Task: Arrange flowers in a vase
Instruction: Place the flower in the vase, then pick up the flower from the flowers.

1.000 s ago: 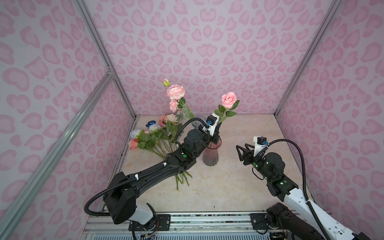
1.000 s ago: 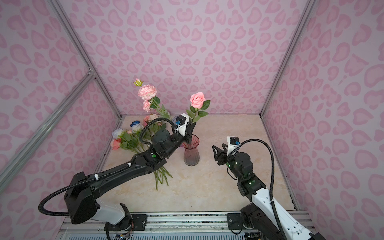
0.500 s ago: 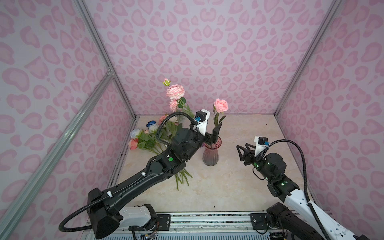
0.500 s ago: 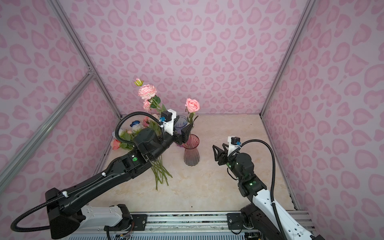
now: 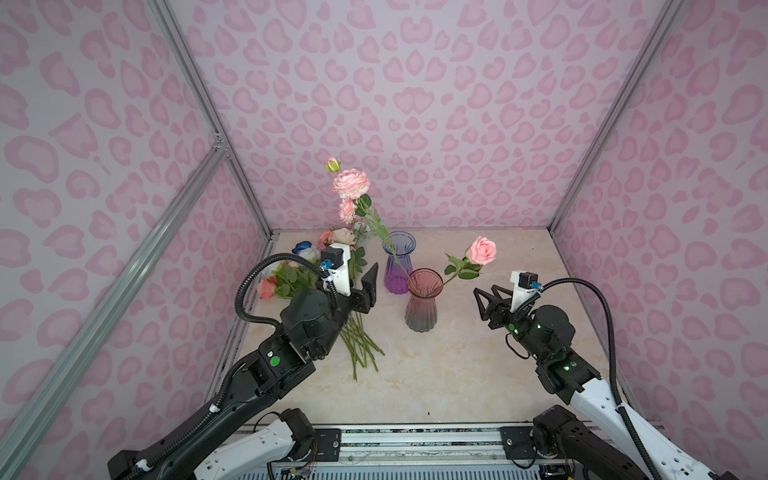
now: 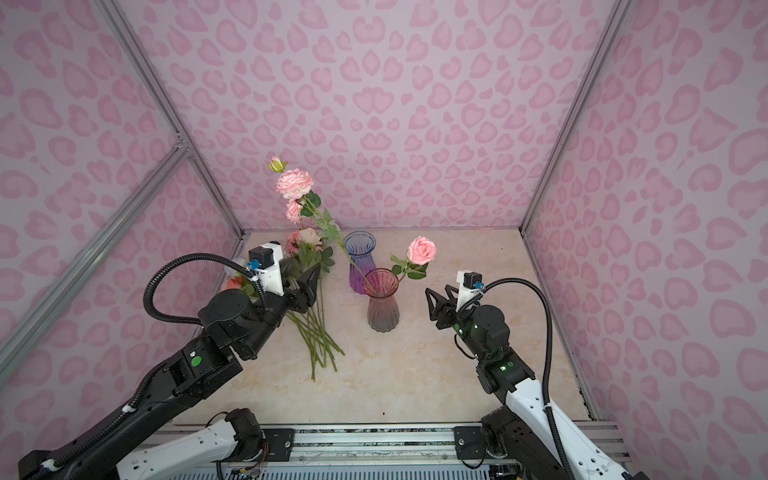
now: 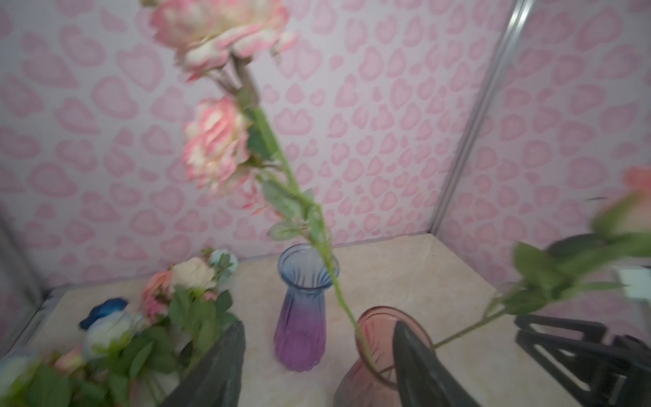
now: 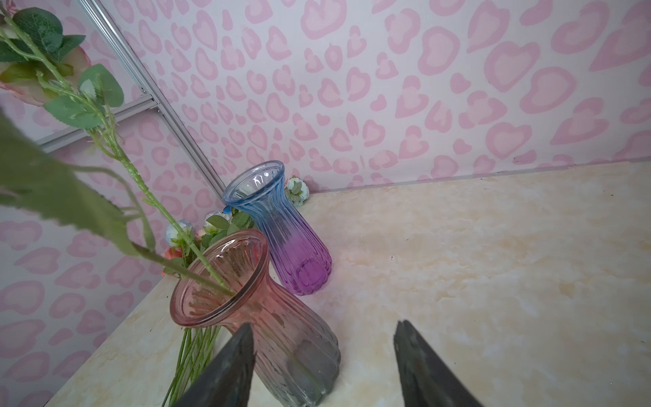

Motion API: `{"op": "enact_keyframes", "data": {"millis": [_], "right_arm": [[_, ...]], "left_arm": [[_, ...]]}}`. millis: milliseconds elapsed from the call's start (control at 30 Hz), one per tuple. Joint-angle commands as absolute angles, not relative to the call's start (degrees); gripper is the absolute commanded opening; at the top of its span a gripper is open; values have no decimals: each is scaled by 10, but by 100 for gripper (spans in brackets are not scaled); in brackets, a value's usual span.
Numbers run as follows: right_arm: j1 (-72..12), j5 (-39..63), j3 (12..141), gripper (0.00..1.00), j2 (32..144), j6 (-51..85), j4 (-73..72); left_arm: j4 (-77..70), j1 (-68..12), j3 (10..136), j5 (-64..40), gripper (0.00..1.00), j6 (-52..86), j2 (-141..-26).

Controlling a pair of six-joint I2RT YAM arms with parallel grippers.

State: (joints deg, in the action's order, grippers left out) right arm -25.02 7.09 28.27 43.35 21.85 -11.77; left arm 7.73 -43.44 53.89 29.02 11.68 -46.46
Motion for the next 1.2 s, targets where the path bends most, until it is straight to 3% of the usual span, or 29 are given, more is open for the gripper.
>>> {"op": "enact_keyframes", "data": {"millis": [0, 133, 267, 300, 567, 767, 1167], "right_arm": [[-250, 68, 288, 64, 429, 213, -107], [-251, 54, 282, 62, 422, 215, -99], [-251, 50, 276, 60, 429, 217, -101], [-251, 51, 276, 60, 433, 216, -103], [-250, 46, 262, 59, 439, 220, -104], [-249, 42, 262, 60, 439, 214, -101], [-247, 53, 260, 61, 474, 216, -131]], "left_arm": [[187, -339, 489, 326, 62, 270, -422], [237, -194, 447, 222, 57, 338, -434], [181, -92, 431, 79, 38, 358, -542], [168, -83, 439, 62, 37, 362, -575], [117, -46, 550, 49, 30, 371, -819], [133, -39, 617, 63, 32, 379, -950], [147, -38, 607, 102, 32, 360, -995]]}}
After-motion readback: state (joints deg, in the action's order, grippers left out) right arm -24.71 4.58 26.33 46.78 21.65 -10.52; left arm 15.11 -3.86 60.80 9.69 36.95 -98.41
